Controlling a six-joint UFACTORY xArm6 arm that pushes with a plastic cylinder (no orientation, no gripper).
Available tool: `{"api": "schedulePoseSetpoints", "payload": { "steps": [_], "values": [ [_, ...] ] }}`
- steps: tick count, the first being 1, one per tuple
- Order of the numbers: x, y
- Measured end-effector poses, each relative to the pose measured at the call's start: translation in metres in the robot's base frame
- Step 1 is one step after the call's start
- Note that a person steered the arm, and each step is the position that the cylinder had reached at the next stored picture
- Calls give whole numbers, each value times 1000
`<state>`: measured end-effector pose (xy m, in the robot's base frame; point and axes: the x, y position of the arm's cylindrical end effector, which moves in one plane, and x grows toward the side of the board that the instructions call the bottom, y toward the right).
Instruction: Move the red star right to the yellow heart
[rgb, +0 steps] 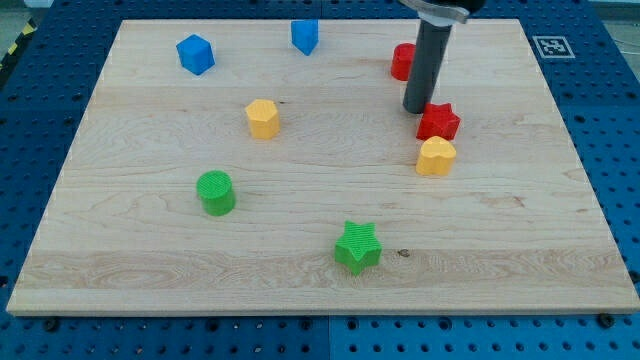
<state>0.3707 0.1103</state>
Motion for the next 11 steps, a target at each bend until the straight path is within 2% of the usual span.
{"api": "schedulePoseSetpoints", "payload": {
  "steps": [2, 9, 11],
  "values": [
    [25, 1],
    [17, 47],
    [34, 60]
  ]
}}
